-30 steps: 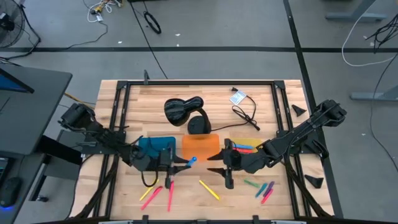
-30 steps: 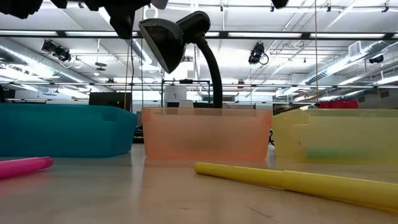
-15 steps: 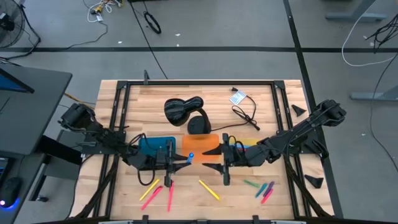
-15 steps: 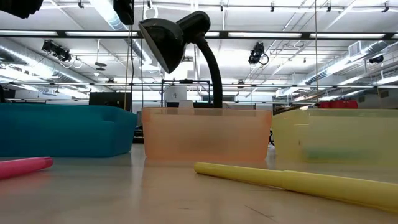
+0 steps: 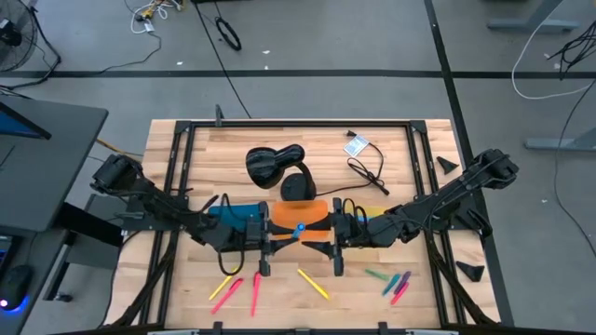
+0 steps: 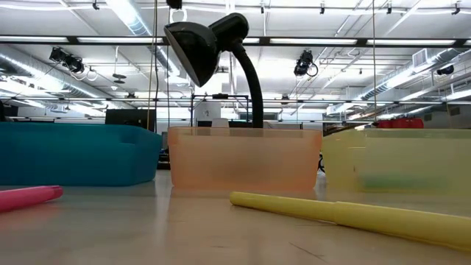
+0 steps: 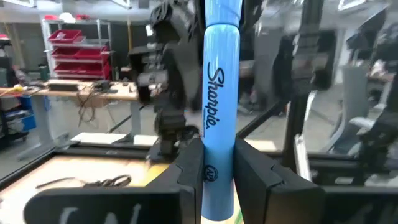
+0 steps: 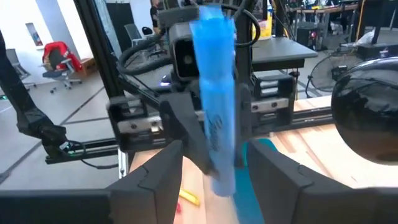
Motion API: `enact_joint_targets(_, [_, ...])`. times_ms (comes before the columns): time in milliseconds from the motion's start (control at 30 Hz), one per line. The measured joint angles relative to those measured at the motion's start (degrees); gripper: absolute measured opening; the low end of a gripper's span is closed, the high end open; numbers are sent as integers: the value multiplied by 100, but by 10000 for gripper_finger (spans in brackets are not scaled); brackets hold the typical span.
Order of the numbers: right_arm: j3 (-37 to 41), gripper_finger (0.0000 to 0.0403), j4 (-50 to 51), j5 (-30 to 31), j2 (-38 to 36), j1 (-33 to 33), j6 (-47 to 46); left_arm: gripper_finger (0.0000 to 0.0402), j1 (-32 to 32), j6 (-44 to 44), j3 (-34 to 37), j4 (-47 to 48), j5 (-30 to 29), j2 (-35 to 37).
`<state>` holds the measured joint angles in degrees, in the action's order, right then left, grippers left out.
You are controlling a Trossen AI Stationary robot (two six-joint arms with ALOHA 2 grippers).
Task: Pick & Place Markers
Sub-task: Put the blue highlighter pen into the yellow bin
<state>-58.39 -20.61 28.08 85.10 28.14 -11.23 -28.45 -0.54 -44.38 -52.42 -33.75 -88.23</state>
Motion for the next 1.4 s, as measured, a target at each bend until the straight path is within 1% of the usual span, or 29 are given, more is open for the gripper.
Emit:
enact_joint_targets(33, [0, 180, -1, 2, 0, -2, 35, 65, 42, 9, -21, -20, 76, 4])
enact_joint_targets(433, [0, 180, -112, 3, 2, -42, 105, 65, 167, 115, -191, 86, 198, -192])
enact_joint_targets(567, [0, 171, -148, 19, 2, -44, 105, 65, 202, 136, -191, 48, 159, -245])
enact_joint_targets(667, [0, 152, -150, 20, 2, -61, 105, 65, 204, 136, -191, 38, 157, -245])
enact_joint_targets(967, [0, 63, -135, 41, 2, -87, 125, 65, 199, 176, -191, 17, 137, -245])
enact_joint_targets(1067, [0, 43, -135, 39, 0, -87, 123, 65, 199, 297, -188, 17, 85, -245])
enact_joint_targets(1133, [0, 39, -135, 37, 0, -87, 121, 80, 199, 306, -188, 18, 75, -245])
enact_joint_targets(1300, [0, 39, -136, -22, 0, -85, 97, 171, 204, 346, -188, 39, 63, -245])
enact_joint_targets(1400, [0, 39, -137, -50, 0, -83, 97, 210, 204, 395, -188, 57, 41, -243])
